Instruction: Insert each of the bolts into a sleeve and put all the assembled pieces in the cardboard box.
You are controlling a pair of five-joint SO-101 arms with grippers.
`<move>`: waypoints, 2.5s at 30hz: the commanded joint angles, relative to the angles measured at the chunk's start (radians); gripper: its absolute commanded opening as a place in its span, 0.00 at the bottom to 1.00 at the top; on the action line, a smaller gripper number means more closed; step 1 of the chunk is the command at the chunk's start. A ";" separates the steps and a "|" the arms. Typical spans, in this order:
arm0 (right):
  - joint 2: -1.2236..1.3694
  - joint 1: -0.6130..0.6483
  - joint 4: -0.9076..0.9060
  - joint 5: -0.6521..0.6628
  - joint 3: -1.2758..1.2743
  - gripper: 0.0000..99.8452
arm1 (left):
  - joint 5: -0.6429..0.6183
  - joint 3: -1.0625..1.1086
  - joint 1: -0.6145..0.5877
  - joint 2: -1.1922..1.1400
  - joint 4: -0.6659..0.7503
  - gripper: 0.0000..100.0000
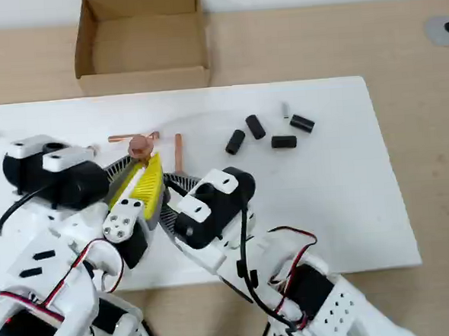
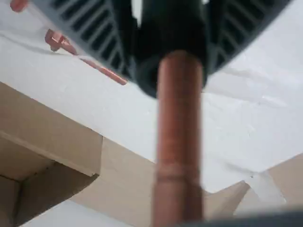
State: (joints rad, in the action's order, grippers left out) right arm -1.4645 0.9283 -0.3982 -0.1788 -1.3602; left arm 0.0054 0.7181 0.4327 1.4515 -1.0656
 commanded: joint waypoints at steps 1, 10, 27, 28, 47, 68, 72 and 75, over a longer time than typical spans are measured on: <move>-0.025 0.007 0.031 -0.003 0.013 0.01 | 0.032 0.035 0.003 0.001 0.026 0.01; -0.025 0.007 0.031 -0.006 0.013 0.01 | 0.037 0.098 -0.130 -0.001 0.155 0.01; -0.019 0.005 0.034 -0.008 0.012 0.01 | 0.031 0.021 -0.126 0.001 -0.009 0.01; -0.019 0.004 0.034 -0.008 0.012 0.01 | 0.029 0.003 -0.117 0.001 -0.029 0.01; -0.018 -0.062 0.029 -0.009 0.050 0.01 | -0.008 -0.072 -0.012 0.002 -0.166 0.10; 0.671 -0.375 -0.057 -0.152 0.700 0.01 | 0.080 -0.557 -0.531 -0.320 -0.585 0.19; 0.960 -0.409 -0.057 -0.152 0.977 0.01 | 0.149 -0.534 -0.732 -0.337 -0.586 0.19; 1.168 -0.438 -0.051 -0.157 1.167 0.01 | 0.196 -0.502 -0.829 -0.320 -0.585 0.19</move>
State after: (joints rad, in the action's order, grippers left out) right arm -0.4703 0.5278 -0.4534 -0.3184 -0.4427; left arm 0.1619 0.2133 -0.3023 1.1324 -1.6471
